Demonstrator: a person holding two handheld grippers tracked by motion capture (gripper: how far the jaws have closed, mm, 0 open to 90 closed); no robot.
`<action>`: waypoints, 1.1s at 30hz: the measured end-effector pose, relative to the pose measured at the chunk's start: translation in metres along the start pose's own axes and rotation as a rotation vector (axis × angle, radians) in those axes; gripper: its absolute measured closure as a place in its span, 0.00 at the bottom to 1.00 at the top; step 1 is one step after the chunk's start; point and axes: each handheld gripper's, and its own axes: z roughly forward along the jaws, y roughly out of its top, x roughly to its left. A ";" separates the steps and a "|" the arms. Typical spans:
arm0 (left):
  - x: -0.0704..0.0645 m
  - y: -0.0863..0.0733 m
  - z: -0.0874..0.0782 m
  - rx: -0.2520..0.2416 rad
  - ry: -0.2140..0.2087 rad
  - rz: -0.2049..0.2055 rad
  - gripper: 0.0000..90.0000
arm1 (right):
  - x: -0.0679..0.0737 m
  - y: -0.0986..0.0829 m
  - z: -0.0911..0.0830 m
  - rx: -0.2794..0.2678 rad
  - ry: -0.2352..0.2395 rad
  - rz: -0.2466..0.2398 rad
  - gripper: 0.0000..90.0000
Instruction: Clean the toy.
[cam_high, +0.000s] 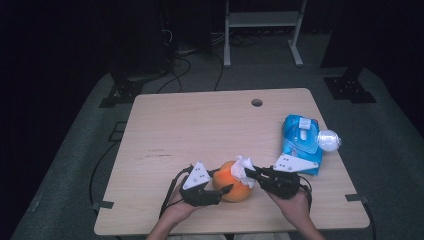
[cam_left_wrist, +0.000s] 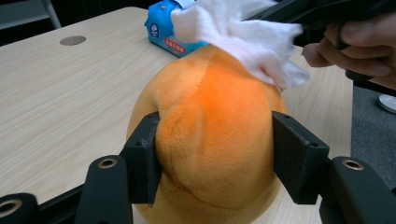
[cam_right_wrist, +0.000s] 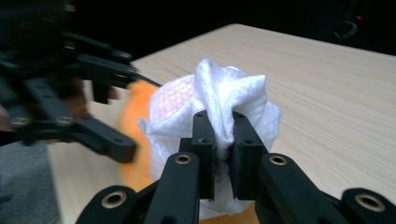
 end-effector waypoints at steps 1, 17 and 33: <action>-0.001 0.001 0.001 -0.001 -0.002 0.008 0.45 | -0.002 -0.001 -0.001 0.001 -0.018 0.000 0.90; -0.008 -0.005 0.008 0.027 -0.068 0.053 0.36 | 0.011 0.000 0.004 0.016 0.071 0.004 0.90; -0.013 -0.006 0.012 -0.002 -0.055 0.077 0.42 | 0.018 0.003 0.008 0.025 0.087 0.000 0.90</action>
